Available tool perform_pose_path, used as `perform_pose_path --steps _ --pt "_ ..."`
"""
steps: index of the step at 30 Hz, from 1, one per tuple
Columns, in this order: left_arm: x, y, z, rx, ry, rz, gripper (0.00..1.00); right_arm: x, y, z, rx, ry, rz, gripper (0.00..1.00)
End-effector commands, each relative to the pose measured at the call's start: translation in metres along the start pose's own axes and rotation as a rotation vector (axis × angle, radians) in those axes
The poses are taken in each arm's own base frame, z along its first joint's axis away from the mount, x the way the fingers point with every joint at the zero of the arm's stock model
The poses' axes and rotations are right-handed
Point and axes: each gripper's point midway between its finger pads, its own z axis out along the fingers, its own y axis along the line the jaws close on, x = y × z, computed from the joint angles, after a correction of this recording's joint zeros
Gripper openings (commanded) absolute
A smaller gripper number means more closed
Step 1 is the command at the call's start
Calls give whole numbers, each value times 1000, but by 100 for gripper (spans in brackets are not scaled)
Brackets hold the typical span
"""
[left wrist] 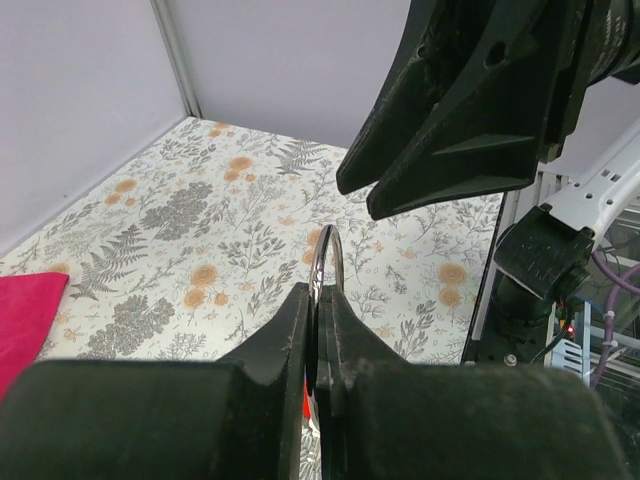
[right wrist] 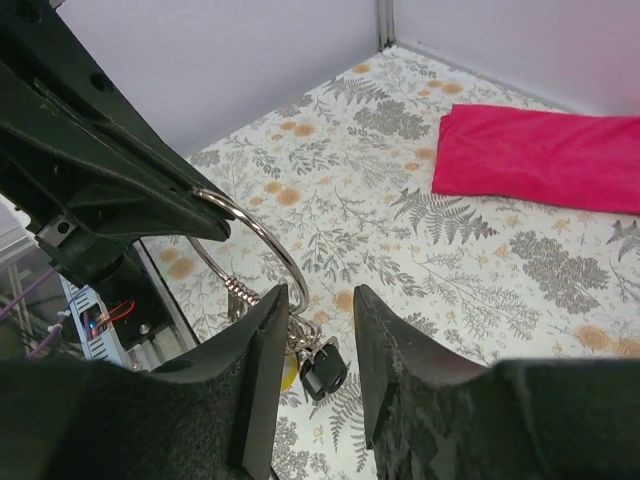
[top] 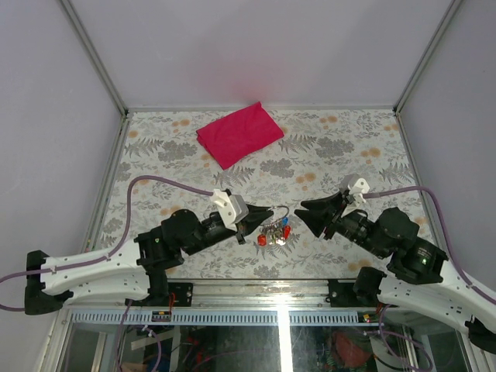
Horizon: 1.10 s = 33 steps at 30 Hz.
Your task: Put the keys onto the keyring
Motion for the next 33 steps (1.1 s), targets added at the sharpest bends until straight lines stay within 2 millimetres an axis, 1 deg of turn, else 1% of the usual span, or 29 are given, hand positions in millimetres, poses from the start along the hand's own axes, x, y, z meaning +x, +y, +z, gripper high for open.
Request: perform_pose_path --steps 1,4,7,11,17,23,33 --pt "-53 2 -7 -8 -139 -36 0 -15 8 0 -56 -93 -41 39" --pt "-59 3 -12 -6 -122 -33 0 -4 14 1 -109 -93 -91 39" --pt "-70 4 -20 -3 -116 -47 0 -1 19 2 -161 -142 -161 39" --pt "-76 6 -28 -7 -105 -60 0 -1 28 7 -224 -213 -253 41" --pt "-80 10 -34 -26 -89 -66 0 -2 40 22 -293 -237 -377 40" --pt "-83 12 -35 -34 -84 -64 0 -1 45 31 -325 -244 -417 37" --pt "-84 12 -35 -38 -85 -61 0 8 50 34 -360 -210 -412 32"
